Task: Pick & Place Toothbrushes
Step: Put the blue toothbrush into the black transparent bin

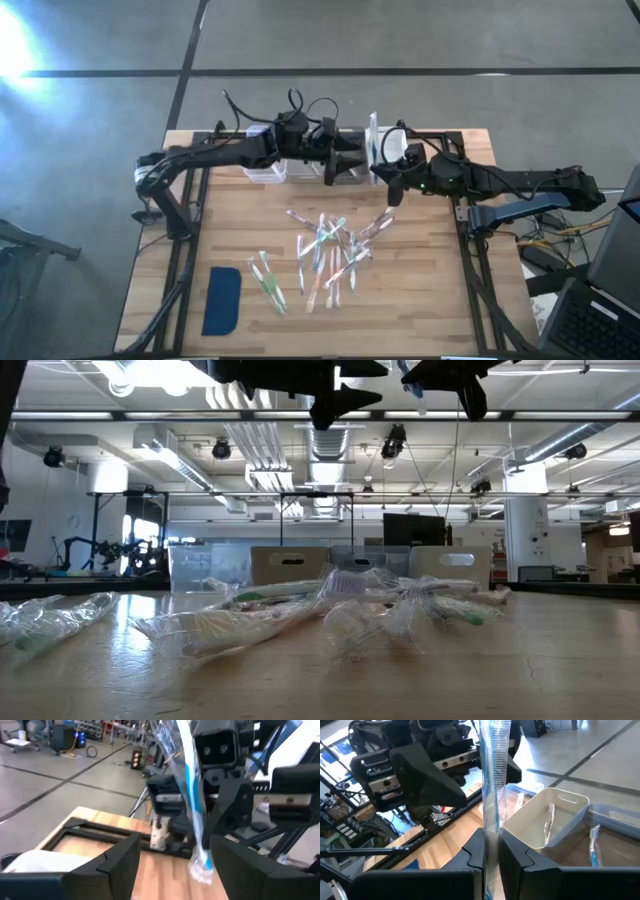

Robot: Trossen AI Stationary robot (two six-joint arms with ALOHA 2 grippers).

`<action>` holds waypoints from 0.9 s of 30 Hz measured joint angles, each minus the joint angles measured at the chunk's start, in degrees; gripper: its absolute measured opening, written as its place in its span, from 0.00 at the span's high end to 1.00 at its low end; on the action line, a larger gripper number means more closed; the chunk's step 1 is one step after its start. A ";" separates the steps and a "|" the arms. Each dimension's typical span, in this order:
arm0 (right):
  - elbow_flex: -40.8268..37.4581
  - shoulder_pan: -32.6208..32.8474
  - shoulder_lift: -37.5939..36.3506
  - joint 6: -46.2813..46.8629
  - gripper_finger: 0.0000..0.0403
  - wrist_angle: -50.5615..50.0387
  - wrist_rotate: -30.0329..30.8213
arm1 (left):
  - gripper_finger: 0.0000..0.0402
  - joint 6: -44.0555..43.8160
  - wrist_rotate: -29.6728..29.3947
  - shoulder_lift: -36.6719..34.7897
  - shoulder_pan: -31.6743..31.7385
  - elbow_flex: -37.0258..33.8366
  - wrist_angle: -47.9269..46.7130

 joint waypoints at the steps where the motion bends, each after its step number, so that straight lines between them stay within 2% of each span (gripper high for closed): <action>1: -0.01 -0.21 0.00 0.00 0.95 -0.03 -0.01 | 0.37 0.88 -0.20 -0.48 0.42 0.00 -1.04; 6: -0.01 -2.14 0.00 2.65 0.95 -1.87 -0.91 | 0.37 2.01 -0.36 -3.44 2.99 0.00 -6.60; 10: -0.05 -4.54 0.24 3.64 0.95 -3.44 -4.20 | 0.38 2.33 -1.55 -5.72 4.98 0.00 -12.24; 12: -0.05 -5.84 0.50 3.64 0.95 -3.45 -5.86 | 0.38 2.71 -3.90 -7.05 5.77 0.00 -15.19; 20: -0.05 -12.57 2.81 6.23 0.95 -3.45 -13.21 | 0.38 2.88 -19.43 -12.15 7.46 0.00 -24.34; 27: -0.05 -18.11 7.22 6.54 0.95 -3.38 -20.10 | 0.38 3.39 -21.95 -15.08 7.54 0.00 -26.74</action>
